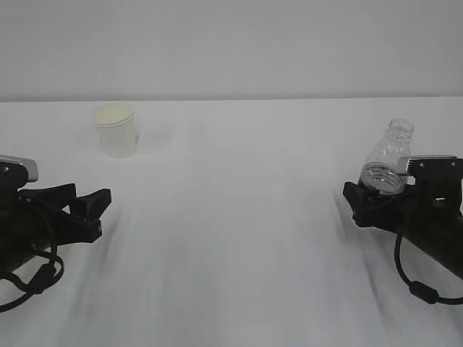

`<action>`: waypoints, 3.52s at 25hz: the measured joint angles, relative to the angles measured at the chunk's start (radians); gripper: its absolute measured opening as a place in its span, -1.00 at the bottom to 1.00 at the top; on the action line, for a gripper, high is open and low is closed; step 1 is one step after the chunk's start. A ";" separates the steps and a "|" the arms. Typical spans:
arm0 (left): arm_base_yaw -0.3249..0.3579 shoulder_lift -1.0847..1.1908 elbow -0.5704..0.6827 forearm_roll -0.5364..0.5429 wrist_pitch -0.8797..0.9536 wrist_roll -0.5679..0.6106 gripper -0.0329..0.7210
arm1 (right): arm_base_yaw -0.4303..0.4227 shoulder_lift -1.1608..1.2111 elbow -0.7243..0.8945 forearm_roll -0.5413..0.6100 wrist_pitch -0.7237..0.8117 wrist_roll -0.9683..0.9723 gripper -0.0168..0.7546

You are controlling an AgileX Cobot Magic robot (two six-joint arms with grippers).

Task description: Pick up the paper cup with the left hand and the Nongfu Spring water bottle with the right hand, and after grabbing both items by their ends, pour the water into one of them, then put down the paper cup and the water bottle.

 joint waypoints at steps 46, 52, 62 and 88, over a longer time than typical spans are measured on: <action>0.000 0.000 0.000 0.006 0.000 0.000 0.18 | 0.000 0.002 -0.026 -0.046 0.002 -0.058 0.15; 0.000 0.000 0.000 0.009 0.000 0.000 0.18 | 0.000 0.002 -0.026 -0.057 0.004 -0.161 0.15; 0.000 0.000 0.000 0.009 0.000 0.000 0.18 | 0.002 -0.013 0.005 -0.057 -0.002 -0.183 0.15; 0.000 0.063 -0.157 -0.132 0.000 0.008 0.91 | 0.002 -0.089 0.072 -0.063 0.025 -0.182 0.13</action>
